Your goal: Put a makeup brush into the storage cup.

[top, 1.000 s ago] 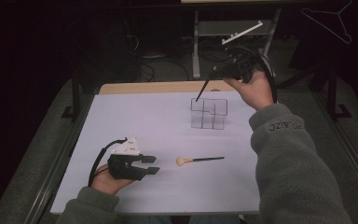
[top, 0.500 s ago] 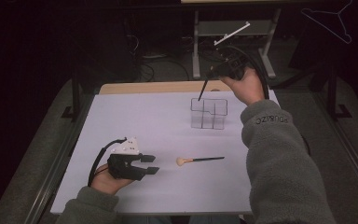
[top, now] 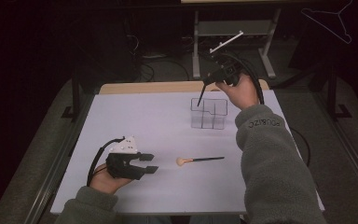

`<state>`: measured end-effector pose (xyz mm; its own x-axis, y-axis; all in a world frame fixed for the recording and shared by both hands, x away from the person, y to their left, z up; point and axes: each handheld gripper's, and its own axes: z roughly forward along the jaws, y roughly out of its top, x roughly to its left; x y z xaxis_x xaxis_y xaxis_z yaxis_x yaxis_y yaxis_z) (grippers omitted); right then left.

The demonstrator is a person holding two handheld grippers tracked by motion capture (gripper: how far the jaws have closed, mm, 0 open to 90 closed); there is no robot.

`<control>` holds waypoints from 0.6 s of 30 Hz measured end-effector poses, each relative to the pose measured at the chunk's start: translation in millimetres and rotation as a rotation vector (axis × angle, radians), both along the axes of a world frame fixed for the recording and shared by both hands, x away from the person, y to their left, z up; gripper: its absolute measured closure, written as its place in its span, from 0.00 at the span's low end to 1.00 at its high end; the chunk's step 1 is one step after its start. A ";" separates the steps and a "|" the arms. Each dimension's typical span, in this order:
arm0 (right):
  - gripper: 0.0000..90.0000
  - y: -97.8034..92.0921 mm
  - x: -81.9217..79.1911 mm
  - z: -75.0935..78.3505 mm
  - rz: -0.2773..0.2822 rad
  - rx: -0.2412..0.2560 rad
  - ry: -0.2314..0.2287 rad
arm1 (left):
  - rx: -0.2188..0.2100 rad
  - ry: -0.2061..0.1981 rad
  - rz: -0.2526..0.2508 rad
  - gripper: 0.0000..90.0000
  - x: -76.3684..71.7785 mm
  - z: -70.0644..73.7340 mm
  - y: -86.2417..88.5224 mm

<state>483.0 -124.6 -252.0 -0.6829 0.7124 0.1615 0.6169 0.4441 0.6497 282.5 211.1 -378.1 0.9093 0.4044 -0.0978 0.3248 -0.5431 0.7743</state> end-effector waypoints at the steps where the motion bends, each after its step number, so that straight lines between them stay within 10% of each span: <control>1: 0.92 0.4 0.1 -1.2 -0.002 0.005 0.003 | 0.002 -0.003 -0.002 0.57 0.3 0.0 -0.1; 18: 0.92 5.5 1.1 -23.5 -0.007 0.009 0.030 | -0.003 -0.002 0.003 0.55 0.9 0.0 -0.2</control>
